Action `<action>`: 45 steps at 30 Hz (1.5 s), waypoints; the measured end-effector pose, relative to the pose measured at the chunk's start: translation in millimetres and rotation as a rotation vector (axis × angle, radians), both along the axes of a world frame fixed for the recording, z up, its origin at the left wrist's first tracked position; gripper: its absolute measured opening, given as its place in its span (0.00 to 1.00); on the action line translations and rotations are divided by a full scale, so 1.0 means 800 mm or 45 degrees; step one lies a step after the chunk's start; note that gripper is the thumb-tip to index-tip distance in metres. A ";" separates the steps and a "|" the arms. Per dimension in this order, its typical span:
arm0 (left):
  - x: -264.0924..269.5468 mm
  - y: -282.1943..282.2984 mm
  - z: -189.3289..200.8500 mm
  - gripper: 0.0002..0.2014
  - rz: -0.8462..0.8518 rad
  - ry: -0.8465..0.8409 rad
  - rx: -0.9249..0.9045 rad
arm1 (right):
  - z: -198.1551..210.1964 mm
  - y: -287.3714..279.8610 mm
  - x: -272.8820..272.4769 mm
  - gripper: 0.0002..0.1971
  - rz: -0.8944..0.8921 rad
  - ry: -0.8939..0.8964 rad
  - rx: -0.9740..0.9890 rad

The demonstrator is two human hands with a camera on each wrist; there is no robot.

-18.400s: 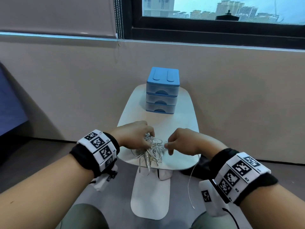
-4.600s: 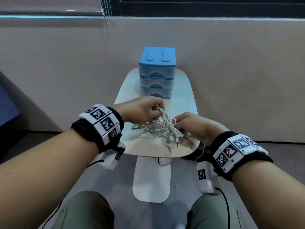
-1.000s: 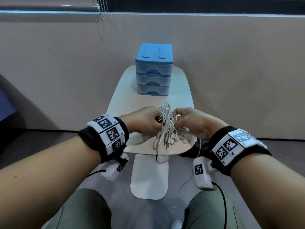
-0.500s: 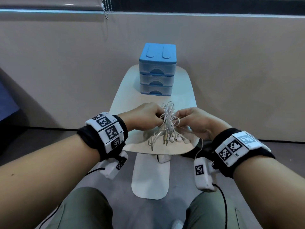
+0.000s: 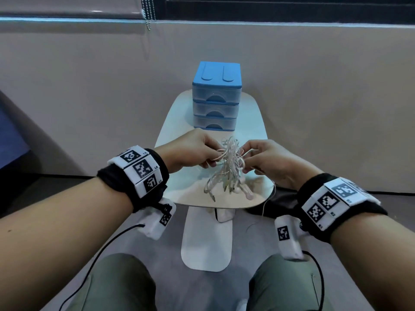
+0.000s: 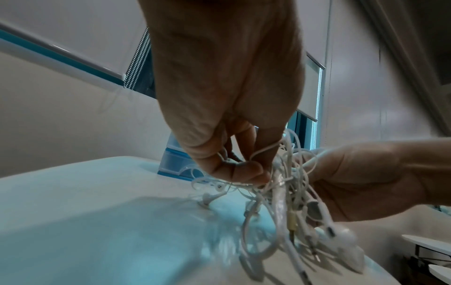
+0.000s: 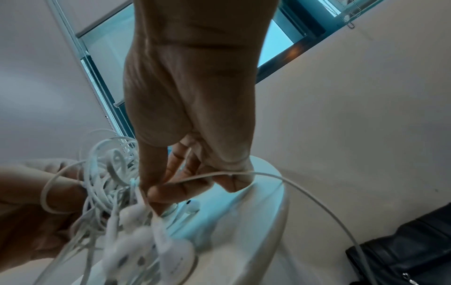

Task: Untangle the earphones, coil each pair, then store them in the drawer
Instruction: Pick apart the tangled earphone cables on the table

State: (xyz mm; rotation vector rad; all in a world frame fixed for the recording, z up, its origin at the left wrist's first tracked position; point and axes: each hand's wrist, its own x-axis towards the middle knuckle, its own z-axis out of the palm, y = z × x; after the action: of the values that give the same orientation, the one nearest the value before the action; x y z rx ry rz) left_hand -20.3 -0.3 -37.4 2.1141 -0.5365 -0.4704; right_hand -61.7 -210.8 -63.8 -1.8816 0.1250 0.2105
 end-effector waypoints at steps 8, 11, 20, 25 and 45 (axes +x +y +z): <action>-0.006 0.001 0.005 0.15 -0.013 0.230 -0.116 | -0.007 0.015 -0.006 0.15 -0.043 0.045 0.087; -0.003 0.002 0.000 0.10 -0.025 0.000 0.047 | -0.009 0.016 -0.007 0.15 -0.044 0.071 0.146; -0.001 0.002 0.016 0.10 -0.002 -0.159 0.041 | -0.006 0.015 -0.012 0.12 -0.032 0.095 0.164; -0.002 0.002 0.015 0.11 -0.064 -0.076 -0.044 | -0.008 0.018 -0.011 0.13 -0.018 0.094 0.202; 0.003 -0.013 0.083 0.10 0.178 -0.431 -0.478 | 0.046 0.040 -0.005 0.04 0.030 -0.489 -0.428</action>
State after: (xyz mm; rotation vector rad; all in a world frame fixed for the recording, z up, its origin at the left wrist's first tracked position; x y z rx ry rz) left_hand -17.6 -11.0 29.0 1.8555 -0.6096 0.0700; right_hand -65.4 -178.9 -27.2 -2.2221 -0.1327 -0.1687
